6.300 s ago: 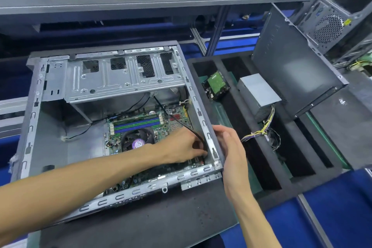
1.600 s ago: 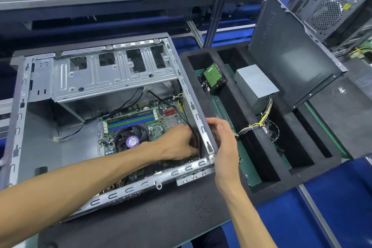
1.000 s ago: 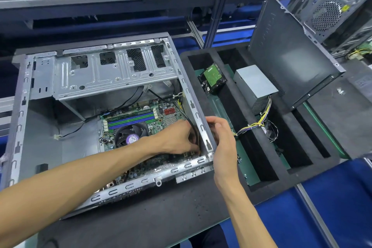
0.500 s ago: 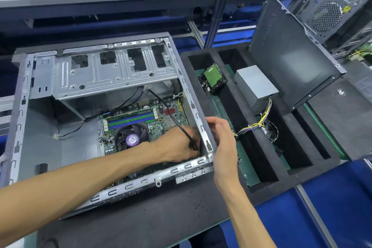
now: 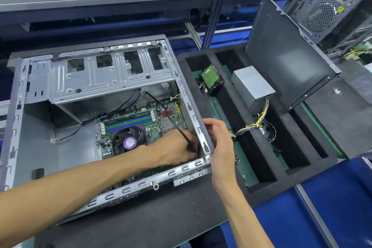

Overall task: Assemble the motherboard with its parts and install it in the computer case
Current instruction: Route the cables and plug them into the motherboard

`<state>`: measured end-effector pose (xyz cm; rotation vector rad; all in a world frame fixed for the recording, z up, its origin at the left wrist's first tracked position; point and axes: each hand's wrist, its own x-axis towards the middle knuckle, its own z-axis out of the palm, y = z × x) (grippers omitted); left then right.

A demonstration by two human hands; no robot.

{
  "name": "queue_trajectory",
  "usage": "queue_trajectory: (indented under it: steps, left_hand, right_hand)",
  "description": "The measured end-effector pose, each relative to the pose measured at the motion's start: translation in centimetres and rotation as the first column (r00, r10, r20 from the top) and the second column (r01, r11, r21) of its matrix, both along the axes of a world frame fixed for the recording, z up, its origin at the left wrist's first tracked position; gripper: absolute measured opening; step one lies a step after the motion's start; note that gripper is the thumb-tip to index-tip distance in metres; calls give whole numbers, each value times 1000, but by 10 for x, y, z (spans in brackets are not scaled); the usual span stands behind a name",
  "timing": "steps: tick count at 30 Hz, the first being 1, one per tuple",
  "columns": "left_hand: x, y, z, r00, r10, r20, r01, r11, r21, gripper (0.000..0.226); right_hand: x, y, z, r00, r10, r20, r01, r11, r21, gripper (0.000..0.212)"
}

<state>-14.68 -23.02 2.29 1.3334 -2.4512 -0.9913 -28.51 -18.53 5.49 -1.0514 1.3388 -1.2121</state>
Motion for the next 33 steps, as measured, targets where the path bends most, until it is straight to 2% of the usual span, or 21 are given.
queue_trajectory:
  steps: [11, 16, 20, 27, 33]
  left_hand:
    - [-2, 7, -1, 999, 23, 33, -22, 1000, -6, 22]
    - [-4, 7, 6, 997, 20, -78, -19, 1000, 9, 22]
    - [-4, 7, 0, 999, 28, 47, -27, 1000, -1, 25]
    - [-3, 4, -2, 999, 52, -5, -51, 996, 74, 25]
    - [-2, 5, -7, 999, 33, 7, -33, 999, 20, 26]
  right_hand:
    - [1, 0, -1, 1000, -9, 10, 9, 1000, 7, 35]
    - [0, 0, 0, 1000, -9, -7, 9, 1000, 0, 35]
    - [0, 0, 0, 1000, -6, -2, 6, 1000, -2, 34]
    - [0, -1, -1, 1000, 1, 11, -1, 1000, -8, 34]
    - [-1, -1, -2, 1000, 6, 14, -5, 1000, -26, 35]
